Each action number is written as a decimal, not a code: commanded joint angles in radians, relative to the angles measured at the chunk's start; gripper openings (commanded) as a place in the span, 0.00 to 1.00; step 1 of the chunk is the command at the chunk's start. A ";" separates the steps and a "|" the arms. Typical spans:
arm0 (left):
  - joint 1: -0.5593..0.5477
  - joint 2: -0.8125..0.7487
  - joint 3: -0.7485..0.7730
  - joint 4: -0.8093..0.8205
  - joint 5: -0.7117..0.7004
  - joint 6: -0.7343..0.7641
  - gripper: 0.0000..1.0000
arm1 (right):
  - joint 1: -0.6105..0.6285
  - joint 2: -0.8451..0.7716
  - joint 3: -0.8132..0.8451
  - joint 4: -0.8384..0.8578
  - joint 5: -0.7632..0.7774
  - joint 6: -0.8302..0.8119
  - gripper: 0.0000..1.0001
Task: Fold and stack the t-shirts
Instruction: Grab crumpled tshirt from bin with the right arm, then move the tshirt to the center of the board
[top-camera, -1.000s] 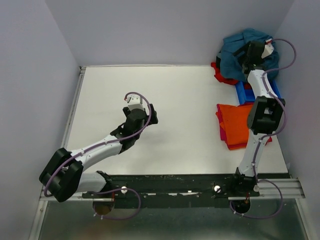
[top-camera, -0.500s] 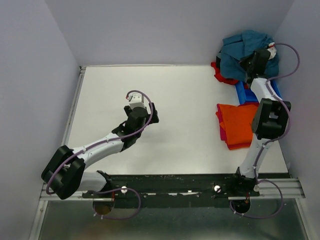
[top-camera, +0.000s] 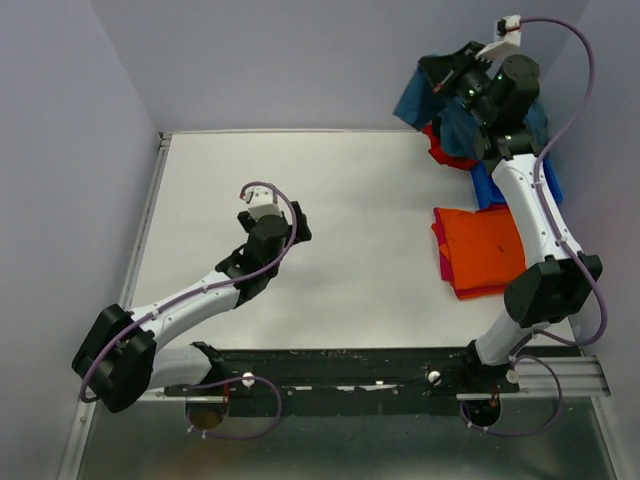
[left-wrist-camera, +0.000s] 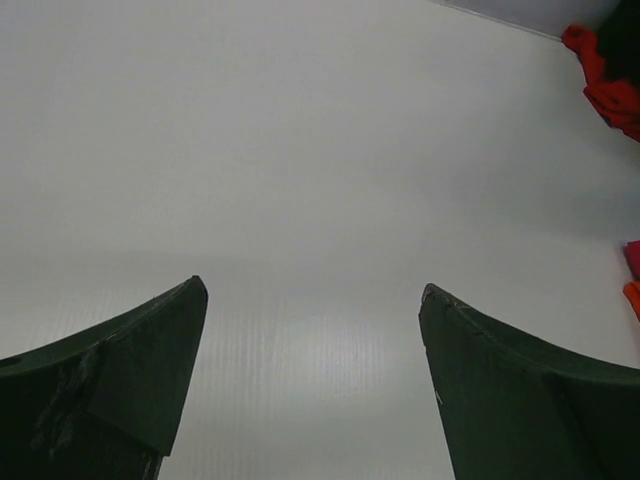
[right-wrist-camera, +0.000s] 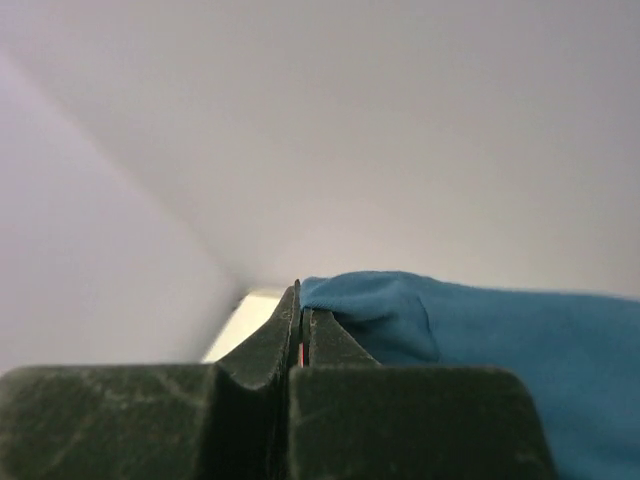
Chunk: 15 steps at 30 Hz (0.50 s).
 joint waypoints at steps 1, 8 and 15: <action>0.000 -0.060 -0.021 -0.073 -0.174 -0.036 0.99 | 0.117 -0.009 0.191 -0.247 -0.245 -0.051 0.01; 0.000 -0.169 -0.098 -0.021 -0.245 -0.049 0.99 | 0.227 -0.056 0.417 -0.479 -0.359 -0.146 0.01; 0.000 -0.188 -0.115 -0.001 -0.257 -0.006 0.99 | 0.227 -0.263 0.084 -0.487 -0.172 -0.152 0.90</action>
